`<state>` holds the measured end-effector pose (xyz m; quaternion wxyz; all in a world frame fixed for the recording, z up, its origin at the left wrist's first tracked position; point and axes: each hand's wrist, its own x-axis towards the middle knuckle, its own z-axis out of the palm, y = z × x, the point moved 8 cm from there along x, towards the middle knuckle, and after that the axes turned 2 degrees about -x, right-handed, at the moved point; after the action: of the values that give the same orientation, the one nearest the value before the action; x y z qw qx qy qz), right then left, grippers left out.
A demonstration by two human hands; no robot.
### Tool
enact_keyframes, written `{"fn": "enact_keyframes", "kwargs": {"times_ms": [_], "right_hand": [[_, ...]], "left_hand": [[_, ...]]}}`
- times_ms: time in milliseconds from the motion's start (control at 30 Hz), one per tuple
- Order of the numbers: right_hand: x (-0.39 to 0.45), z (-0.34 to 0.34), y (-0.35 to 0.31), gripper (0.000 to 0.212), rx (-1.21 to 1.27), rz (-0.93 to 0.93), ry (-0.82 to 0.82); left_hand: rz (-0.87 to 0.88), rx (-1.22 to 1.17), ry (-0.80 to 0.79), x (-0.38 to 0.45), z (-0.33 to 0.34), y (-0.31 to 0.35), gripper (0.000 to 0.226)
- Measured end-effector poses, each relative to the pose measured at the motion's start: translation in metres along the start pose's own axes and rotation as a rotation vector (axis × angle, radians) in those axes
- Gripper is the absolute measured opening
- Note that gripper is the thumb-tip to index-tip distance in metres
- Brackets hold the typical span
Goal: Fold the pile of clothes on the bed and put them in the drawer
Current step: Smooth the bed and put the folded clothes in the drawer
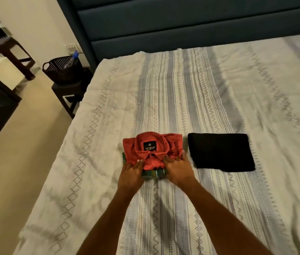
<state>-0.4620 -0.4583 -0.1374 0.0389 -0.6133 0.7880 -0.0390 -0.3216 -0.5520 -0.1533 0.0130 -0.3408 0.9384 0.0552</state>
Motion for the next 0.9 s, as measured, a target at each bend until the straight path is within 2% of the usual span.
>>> {"fn": "enact_keyframes", "kwargs": {"times_ms": [67, 133, 233, 300, 400, 433, 500, 600, 767, 900], "right_hand": [[-0.037, -0.013, -0.011, 0.081, 0.083, -0.046, 0.011], [-0.081, -0.017, -0.022, 0.085, 0.163, 0.009, -0.047], [-0.161, -0.011, -0.051, 0.079, 0.236, 0.05, -0.108], [-0.209, -0.022, -0.067, 0.077, 0.229, 0.075, -0.069], [-0.272, -0.037, -0.099, 0.083, 0.267, 0.125, -0.194], [-0.29, -0.049, -0.107, 0.08, 0.256, 0.143, -0.209], [-0.33, -0.087, -0.129, 0.07, 0.233, 0.165, -0.147], [-0.384, -0.146, -0.157, 0.063, 0.156, 0.211, -0.046], [-0.491, -0.236, -0.207, 0.058, 0.1, 0.263, 0.139], [-0.563, -0.299, -0.223, 0.052, 0.036, 0.368, 0.161]], "left_hand": [[0.008, -0.035, -0.047, -0.032, 0.002, 0.009, 0.063], [-0.004, -0.144, -0.119, -0.075, 0.004, 0.02, 0.065], [-0.131, -0.215, -0.207, -0.159, -0.014, 0.047, 0.044], [-0.114, -0.164, -0.143, -0.207, -0.041, 0.078, 0.047], [-0.123, -0.167, -0.11, -0.285, -0.043, 0.089, 0.058], [-0.133, -0.195, -0.142, -0.303, -0.051, 0.09, 0.059], [-0.193, -0.293, -0.238, -0.343, -0.081, 0.097, 0.049], [-0.119, -0.283, -0.172, -0.398, -0.147, 0.115, 0.039], [0.021, -0.296, -0.063, -0.499, -0.236, 0.144, 0.043], [0.199, -0.292, 0.066, -0.548, -0.291, 0.179, 0.042]]}}
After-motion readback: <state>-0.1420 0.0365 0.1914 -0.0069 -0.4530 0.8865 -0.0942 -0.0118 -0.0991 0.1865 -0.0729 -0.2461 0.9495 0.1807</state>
